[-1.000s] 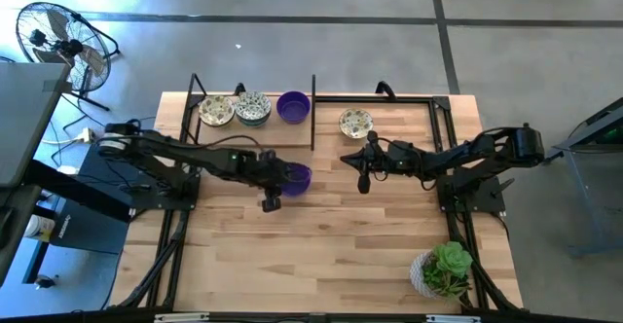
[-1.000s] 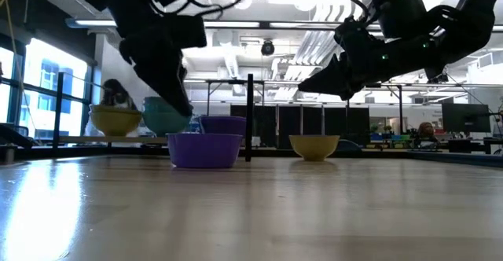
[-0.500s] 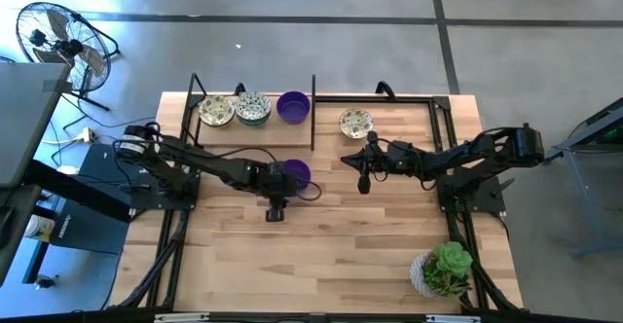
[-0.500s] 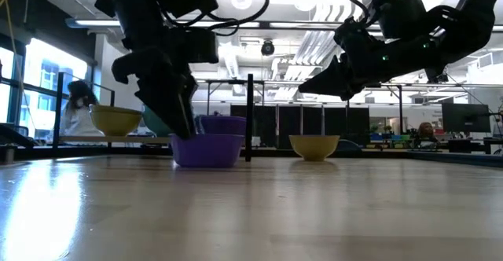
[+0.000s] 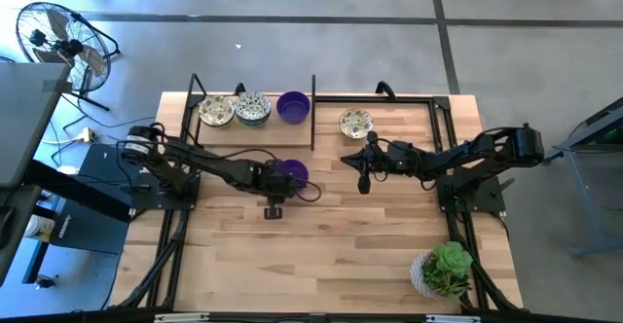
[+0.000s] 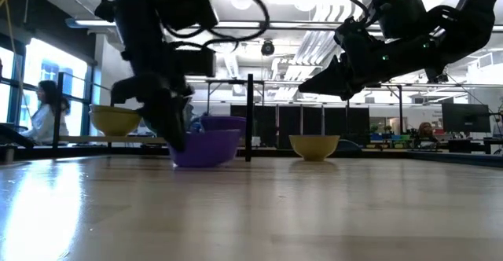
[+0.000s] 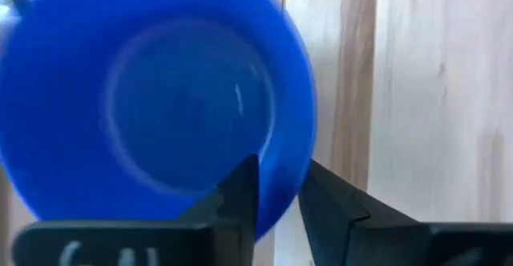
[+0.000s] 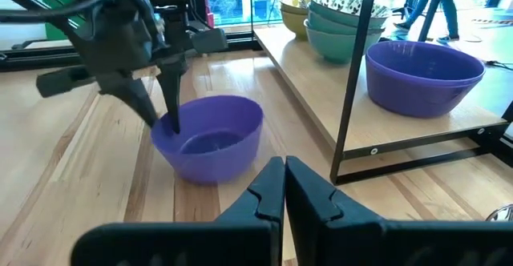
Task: Pick & Place Mini bowls
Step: Stack the violet bowl on top of the other violet bowls on the shelf
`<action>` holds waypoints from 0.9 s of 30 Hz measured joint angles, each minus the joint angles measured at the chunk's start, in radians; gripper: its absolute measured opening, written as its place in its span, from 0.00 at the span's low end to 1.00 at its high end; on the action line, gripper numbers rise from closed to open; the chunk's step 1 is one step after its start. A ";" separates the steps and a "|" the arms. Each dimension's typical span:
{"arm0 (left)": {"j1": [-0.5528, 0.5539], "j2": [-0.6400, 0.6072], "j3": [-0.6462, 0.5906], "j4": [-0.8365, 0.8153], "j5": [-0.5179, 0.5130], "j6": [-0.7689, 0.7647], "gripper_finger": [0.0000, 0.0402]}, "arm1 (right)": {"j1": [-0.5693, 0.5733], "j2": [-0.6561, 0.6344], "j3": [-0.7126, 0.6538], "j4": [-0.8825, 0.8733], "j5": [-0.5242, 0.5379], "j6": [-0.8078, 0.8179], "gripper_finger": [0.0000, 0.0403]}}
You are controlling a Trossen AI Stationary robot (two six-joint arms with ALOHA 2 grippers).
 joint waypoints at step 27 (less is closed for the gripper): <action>0.314 -0.199 0.204 -0.238 -0.003 0.149 0.01 | 0.003 0.001 0.000 -0.003 -0.003 0.000 0.00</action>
